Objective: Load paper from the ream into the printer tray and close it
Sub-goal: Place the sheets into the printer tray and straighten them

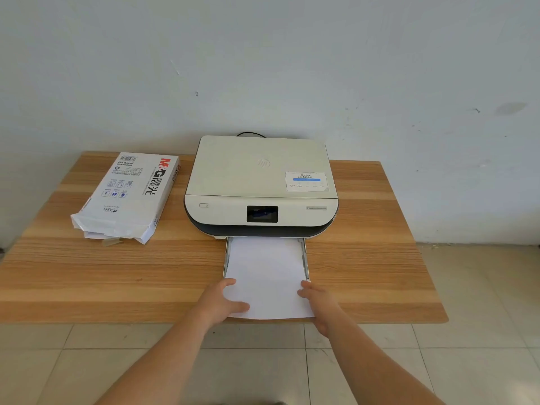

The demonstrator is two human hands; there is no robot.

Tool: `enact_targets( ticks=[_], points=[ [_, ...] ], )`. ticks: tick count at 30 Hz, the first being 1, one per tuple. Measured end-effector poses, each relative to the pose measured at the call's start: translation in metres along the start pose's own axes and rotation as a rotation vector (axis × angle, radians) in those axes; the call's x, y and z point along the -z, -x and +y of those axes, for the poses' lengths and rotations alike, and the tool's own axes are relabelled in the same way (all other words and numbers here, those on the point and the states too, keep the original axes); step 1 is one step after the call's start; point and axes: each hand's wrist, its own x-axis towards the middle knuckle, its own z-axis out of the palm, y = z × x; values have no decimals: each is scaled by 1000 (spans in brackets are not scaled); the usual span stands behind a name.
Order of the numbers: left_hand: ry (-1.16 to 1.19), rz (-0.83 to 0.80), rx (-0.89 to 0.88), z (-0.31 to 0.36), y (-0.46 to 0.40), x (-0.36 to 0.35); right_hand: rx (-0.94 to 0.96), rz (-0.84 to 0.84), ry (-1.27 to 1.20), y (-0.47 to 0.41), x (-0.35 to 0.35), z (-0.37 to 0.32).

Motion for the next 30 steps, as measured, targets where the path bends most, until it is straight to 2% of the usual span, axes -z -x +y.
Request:
enact_targets(
  ticks=[7,11,16,20,23,26,30],
  points=[
    [-400,-51,-53,6,-2,-5,17,-50,144,-1,-2,-10],
    [-497,-67,-80,-2,-5,-7,69,-48,297,2,-1,-9],
    [-661,-72,-214,-6,-5,-7,153,-44,555,14,0,-6],
    [-1006,5,-369,-1,-3,-5,243,-52,797,15,-2,0],
    [-1164,26,-437,0,-2,-6,325,-44,943,14,-3,4],
    [-1279,49,-467,-1,-3,-9,375,-44,1032,12,-1,7],
    [-1315,99,-470,-4,-4,-12,439,-73,1124,8,2,11]
  ],
)
